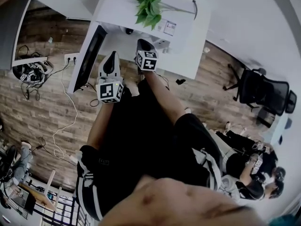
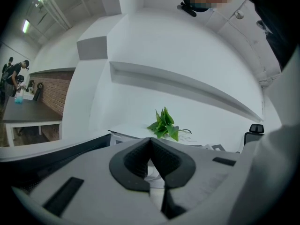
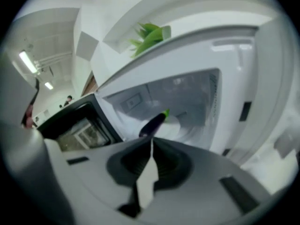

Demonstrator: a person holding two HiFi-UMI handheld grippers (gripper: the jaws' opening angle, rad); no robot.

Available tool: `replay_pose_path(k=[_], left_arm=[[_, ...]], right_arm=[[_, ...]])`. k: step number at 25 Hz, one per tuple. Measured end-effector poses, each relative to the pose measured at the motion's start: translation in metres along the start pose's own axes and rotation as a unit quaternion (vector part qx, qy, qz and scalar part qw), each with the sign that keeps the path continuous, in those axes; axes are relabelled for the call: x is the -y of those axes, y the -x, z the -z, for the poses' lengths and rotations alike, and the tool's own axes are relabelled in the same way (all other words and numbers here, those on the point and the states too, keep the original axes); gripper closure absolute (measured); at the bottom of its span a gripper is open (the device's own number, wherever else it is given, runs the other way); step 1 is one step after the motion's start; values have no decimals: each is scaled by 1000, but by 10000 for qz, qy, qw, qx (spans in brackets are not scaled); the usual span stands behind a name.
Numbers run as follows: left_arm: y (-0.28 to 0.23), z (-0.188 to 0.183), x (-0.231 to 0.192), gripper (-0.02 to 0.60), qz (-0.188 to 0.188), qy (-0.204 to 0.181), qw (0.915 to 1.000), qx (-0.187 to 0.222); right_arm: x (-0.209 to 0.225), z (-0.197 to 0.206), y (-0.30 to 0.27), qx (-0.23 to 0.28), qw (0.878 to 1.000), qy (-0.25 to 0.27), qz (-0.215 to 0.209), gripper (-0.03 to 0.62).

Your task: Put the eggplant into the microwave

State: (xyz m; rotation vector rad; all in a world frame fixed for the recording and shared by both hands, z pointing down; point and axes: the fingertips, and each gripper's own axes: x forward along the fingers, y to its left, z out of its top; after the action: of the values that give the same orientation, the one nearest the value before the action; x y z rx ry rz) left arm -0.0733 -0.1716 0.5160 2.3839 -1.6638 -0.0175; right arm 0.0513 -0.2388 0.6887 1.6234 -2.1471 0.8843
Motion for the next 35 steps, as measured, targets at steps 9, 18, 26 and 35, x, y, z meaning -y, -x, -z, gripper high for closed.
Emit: replay_pose_path(k=[9,18,26,35], left_arm=[[2,-13,-2,549,-4,-33,10000,69],[17,-14,-5,549,-88,-20,10000,7],[28,-39,4,549,-207,-418,9988,120],[30,-31,17,549,-10,-346,9994,58]], right_arm=[[-32,-18,62,203,9983,340,-431,559],[-49,-56,128,726,9936,365,-784,559],[-70,-89,184,1450,9824,502,-1069,559],[-73,-85,187,1472,9808,620,-1121,559]])
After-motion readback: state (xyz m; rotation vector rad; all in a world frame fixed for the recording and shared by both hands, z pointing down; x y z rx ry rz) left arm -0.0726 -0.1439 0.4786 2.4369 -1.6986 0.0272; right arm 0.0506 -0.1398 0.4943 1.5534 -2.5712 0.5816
